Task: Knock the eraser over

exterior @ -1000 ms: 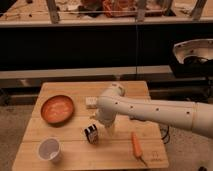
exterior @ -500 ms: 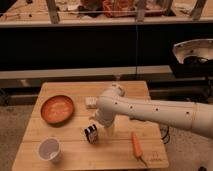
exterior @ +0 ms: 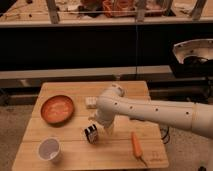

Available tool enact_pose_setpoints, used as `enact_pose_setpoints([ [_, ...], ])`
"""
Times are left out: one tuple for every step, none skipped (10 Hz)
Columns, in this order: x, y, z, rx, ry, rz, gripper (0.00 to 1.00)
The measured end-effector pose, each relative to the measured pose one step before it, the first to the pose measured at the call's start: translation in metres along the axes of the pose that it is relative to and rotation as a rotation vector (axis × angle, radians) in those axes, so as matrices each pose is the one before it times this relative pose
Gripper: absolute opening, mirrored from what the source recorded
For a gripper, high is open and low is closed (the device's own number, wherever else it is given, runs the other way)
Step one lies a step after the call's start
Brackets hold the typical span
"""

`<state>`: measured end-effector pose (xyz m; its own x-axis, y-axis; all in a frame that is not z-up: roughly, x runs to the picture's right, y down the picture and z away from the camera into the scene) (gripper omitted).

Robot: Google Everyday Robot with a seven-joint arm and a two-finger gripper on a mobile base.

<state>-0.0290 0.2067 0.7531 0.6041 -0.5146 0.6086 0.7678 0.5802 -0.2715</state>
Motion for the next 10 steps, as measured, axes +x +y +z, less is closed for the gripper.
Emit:
enact_pose_setpoints([
  [-0.00113, -0.00029, 0.00032, 0.00051, -0.00157, -0.00239, 0.68],
  [-0.00097, -0.00098, 0.00040, 0.00205, -0.00327, -0.00524, 0.65],
  [-0.00084, 0.00039, 0.00064, -0.00024, -0.00247, -0.00342, 0.70],
  [-0.00062, -0.00090, -0.00044, 0.00228, -0.00104, -0.00254, 0.71],
  [-0.00117, -0.00075, 0.00056, 0.00118, -0.00258, -0.00426, 0.68],
  [-0.00164, -0.00096, 0.00023, 0.00080, -0.00175, -0.00305, 0.60],
  [-0.00133, -0.00089, 0.00007, 0.00062, -0.00112, -0.00244, 0.51],
  [-0.00121, -0.00125, -0.00007, 0.00081, -0.00093, -0.00298, 0.41],
  [-0.00161, -0.00154, 0.00045, 0.00189, -0.00149, -0.00389, 0.29],
  [-0.00154, -0.00103, 0.00027, 0.00149, -0.00019, -0.00286, 0.18],
])
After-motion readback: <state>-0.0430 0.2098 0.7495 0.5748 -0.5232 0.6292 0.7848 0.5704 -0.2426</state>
